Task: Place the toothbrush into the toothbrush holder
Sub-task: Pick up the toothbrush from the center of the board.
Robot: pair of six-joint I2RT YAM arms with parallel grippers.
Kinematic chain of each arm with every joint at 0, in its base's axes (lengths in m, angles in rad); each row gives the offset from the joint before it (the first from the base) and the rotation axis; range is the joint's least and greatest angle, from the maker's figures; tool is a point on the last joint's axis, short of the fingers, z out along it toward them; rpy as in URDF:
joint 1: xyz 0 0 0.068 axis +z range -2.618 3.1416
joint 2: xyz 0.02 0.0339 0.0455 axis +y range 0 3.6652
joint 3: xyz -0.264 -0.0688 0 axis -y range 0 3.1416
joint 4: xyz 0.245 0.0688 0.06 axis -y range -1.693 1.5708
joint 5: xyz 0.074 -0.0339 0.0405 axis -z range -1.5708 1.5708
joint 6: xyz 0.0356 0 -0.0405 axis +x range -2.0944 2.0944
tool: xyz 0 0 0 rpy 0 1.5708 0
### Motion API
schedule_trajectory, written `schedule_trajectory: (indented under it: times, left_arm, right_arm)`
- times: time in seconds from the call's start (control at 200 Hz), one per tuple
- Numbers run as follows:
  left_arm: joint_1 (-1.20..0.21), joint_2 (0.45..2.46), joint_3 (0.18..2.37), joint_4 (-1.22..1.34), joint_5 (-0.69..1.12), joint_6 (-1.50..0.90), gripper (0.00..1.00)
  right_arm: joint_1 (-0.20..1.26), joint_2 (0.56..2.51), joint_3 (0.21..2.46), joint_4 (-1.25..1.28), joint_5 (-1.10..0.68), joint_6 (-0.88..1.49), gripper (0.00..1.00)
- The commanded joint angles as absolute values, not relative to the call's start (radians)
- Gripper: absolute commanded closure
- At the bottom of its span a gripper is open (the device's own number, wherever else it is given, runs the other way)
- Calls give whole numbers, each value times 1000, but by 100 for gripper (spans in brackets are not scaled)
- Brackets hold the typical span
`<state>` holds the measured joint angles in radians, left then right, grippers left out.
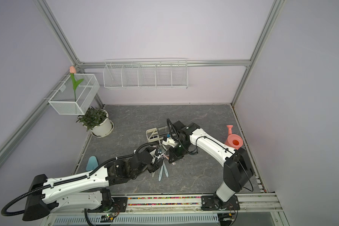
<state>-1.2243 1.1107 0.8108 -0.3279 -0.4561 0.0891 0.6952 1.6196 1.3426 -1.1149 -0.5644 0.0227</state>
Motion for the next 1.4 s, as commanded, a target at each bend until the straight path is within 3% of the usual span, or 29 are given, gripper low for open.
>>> schedule_trajectory:
  times: [0.0, 0.145, 0.275, 0.435, 0.555, 0.775, 1.23, 1.294, 1.394]
  left_arm:
    - [-1209, 1102, 859, -347, -461, -118, 26]
    - [-1185, 1105, 925, -405, -393, -460, 25]
    - [-1126, 1080, 909, -352, -259, -628, 24]
    - [-1112, 1087, 939, -404, -241, -546, 23]
    - [-1100, 1083, 974, -502, -340, -484, 23]
    - [-922, 1081, 952, -453, -84, -662, 21]
    - [-899, 1184, 1012, -429, -48, -699, 21]
    - [-882, 1197, 1009, -423, -49, -704, 25]
    - [-851, 1221, 1006, -419, -40, -726, 49]
  right_arm:
    - [693, 1575, 1331, -1079, -572, 27, 93]
    - [695, 1536, 1290, -999, -575, 69, 93]
    - [694, 1492, 1257, -923, -562, 89, 93]
    - [695, 1456, 1244, -910, -589, 91, 93]
    - [694, 1474, 1276, -1008, -582, 62, 93]
    - [695, 1416, 1241, -965, -593, 76, 93]
    - [697, 1408, 1239, -865, -653, 96, 93]
    - [698, 1402, 1238, -862, -666, 100, 93]
    - [704, 1395, 1230, -853, -677, 101, 93]
